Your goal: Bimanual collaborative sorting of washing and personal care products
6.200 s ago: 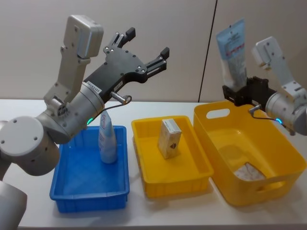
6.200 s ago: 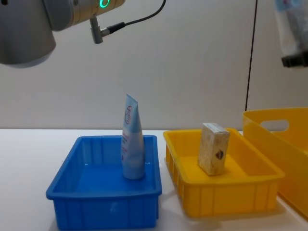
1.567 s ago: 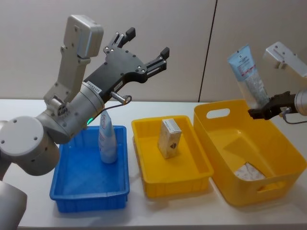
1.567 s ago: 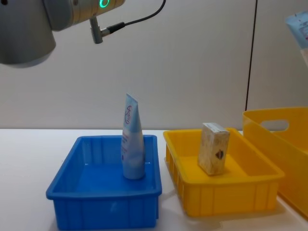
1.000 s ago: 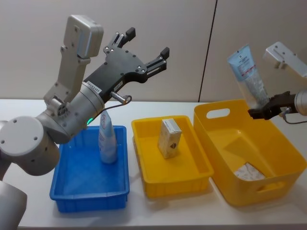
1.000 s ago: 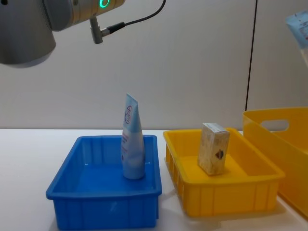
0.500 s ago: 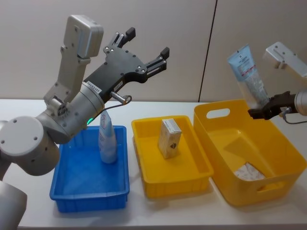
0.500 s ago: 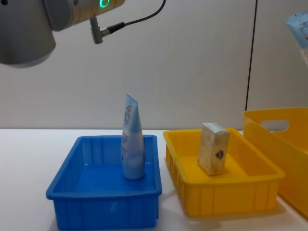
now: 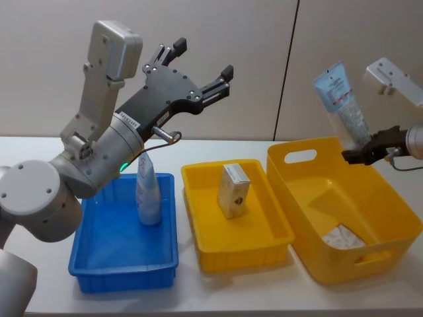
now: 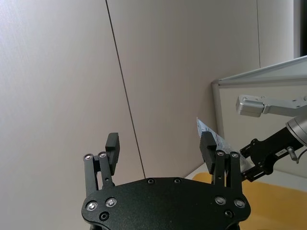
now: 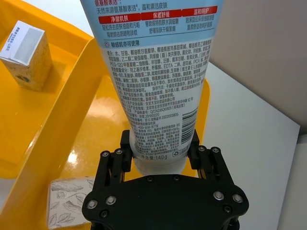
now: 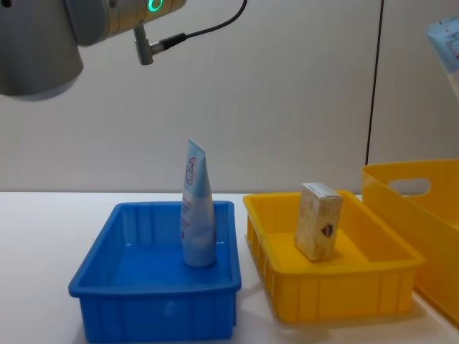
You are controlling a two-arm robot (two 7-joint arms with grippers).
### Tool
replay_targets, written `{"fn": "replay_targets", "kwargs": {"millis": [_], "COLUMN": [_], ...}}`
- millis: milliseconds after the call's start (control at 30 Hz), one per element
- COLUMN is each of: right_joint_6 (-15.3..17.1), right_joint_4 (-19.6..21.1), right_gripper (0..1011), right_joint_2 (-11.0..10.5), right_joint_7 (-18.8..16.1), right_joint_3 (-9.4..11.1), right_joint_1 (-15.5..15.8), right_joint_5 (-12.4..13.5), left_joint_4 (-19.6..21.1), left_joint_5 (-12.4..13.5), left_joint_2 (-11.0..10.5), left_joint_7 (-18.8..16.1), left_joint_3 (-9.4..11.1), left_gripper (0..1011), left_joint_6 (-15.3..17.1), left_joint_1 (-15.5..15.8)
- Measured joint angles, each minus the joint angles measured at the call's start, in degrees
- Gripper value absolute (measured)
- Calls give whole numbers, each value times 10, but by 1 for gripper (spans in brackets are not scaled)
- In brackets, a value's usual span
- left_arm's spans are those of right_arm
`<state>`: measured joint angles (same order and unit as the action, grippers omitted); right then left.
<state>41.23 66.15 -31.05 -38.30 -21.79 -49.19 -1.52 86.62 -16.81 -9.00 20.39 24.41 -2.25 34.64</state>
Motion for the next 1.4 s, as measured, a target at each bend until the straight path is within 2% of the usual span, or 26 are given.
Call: {"fn": "replay_targets", "kwargs": {"millis": [1367, 1400], "right_joint_6": [0, 0], "right_joint_4": [0, 0], "right_gripper": [629, 658], "right_joint_2": [0, 0], "right_joint_7": [0, 0], "right_joint_3": [0, 0], "right_joint_1": [0, 0], "right_joint_5": [0, 0], "left_joint_4": [0, 0], "left_joint_5": [0, 0], "left_joint_2": [0, 0], "left_joint_7": [0, 0], "left_joint_3": [0, 0], "left_gripper": [1001, 1001], "left_joint_6": [0, 0], "left_joint_1": [0, 0]}}
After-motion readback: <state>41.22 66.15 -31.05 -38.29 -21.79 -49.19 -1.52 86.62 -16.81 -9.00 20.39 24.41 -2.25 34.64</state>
